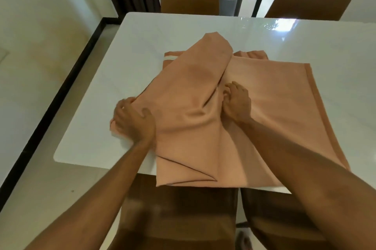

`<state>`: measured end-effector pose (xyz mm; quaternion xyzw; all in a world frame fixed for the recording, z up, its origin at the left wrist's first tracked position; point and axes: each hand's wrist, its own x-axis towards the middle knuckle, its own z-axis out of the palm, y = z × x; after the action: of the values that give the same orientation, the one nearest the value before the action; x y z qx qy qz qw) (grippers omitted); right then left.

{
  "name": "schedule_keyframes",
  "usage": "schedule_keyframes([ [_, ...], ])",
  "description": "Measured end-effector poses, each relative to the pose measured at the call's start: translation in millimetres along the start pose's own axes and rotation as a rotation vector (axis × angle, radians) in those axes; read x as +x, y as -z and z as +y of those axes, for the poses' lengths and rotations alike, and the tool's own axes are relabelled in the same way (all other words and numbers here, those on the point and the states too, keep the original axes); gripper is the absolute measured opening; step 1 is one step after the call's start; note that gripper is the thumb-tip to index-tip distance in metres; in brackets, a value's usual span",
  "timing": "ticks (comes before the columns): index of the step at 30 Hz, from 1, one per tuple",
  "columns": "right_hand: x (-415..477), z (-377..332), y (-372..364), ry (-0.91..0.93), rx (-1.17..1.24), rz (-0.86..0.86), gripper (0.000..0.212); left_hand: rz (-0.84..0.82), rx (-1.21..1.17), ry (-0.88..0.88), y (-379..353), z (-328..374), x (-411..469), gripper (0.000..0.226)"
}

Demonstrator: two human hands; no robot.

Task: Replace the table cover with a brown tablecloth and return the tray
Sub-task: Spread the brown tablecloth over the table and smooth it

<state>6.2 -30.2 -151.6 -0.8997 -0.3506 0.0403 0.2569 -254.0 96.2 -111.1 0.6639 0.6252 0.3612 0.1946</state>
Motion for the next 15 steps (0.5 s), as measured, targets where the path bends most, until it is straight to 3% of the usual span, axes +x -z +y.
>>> schedule_keyframes([
  [3, 28.3, -2.3, -10.2, -0.018, -0.039, -0.051, 0.046, -0.385, -0.021, -0.365, -36.7, 24.2, 16.0, 0.045],
  [7, 53.1, 2.6, -31.8, -0.070, -0.160, -0.087, 0.055, -0.680, 0.213, -0.713, -102.6, 62.7, 47.6, 0.051],
  [11, 51.0, 24.4, -41.1, -0.047, -0.255, -0.086, 0.055, -0.881, 0.413, -0.749, -154.5, 84.8, 49.8, 0.058],
  [15, 55.6, 50.4, -19.3, -0.049, -0.273, -0.118, 0.055, -0.815, 0.500, -0.557, -159.6, 72.7, 62.8, 0.060],
])
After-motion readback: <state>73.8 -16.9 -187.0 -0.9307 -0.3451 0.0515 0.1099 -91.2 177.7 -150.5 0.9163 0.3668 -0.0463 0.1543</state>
